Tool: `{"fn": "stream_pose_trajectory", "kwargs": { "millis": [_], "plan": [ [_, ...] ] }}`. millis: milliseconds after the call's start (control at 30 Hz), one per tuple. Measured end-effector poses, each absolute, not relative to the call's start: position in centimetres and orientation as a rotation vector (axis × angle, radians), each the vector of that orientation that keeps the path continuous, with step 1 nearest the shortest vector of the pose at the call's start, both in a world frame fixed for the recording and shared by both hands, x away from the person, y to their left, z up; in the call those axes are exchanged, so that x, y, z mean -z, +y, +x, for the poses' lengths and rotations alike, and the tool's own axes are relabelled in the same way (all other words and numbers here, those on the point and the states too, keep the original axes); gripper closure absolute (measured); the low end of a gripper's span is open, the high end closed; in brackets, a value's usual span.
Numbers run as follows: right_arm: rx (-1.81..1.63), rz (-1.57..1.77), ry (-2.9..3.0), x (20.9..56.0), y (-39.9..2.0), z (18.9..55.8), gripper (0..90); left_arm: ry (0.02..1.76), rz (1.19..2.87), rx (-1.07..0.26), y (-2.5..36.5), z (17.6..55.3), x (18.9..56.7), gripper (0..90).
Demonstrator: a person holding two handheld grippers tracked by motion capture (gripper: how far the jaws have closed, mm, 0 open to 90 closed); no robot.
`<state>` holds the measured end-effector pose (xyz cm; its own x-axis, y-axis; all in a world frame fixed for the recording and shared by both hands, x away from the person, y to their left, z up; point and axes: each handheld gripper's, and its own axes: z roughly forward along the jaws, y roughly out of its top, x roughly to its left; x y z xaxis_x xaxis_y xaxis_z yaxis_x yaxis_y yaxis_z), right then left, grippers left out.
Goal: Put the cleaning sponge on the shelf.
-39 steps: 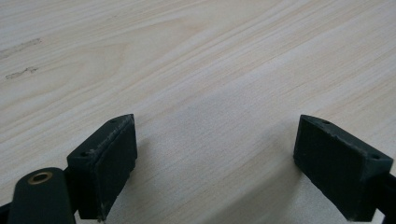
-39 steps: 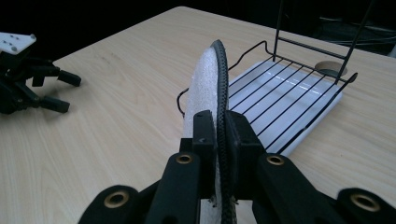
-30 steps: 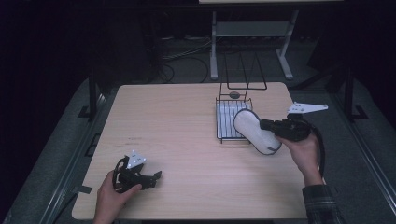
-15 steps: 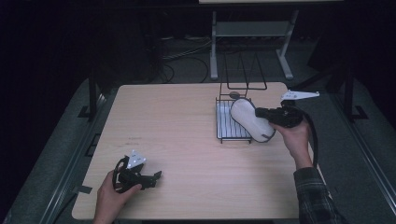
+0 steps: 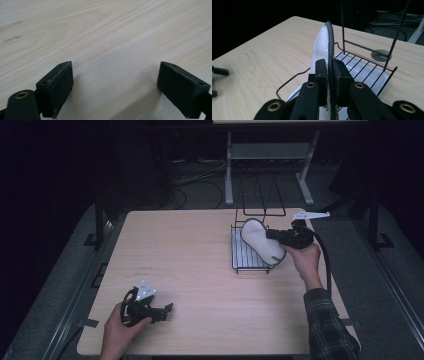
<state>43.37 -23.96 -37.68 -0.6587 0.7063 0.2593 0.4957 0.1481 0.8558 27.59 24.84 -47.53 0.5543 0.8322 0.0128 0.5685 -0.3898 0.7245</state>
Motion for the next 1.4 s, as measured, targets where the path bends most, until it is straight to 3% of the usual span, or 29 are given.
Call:
{"fn": "stream_pose_trajectory", "kwargs": {
  "millis": [967, 1267, 1400],
  "plan": [
    [-1.513, 1.228, 2.215, 40.2, -21.8, 46.2, 81.4, 1.121, 2.107, -0.497, 24.8, 27.6, 47.5, 12.7],
    [-1.447, 1.226, 2.216, 40.9, -21.5, 46.5, 76.7, 1.121, 2.107, -0.497, 24.8, 27.6, 47.5, 12.7],
    [-1.397, 1.214, 2.212, 41.1, -21.3, 46.6, 69.7, 1.121, 2.107, -0.497, 24.8, 27.6, 47.5, 12.7]
  ]
}}
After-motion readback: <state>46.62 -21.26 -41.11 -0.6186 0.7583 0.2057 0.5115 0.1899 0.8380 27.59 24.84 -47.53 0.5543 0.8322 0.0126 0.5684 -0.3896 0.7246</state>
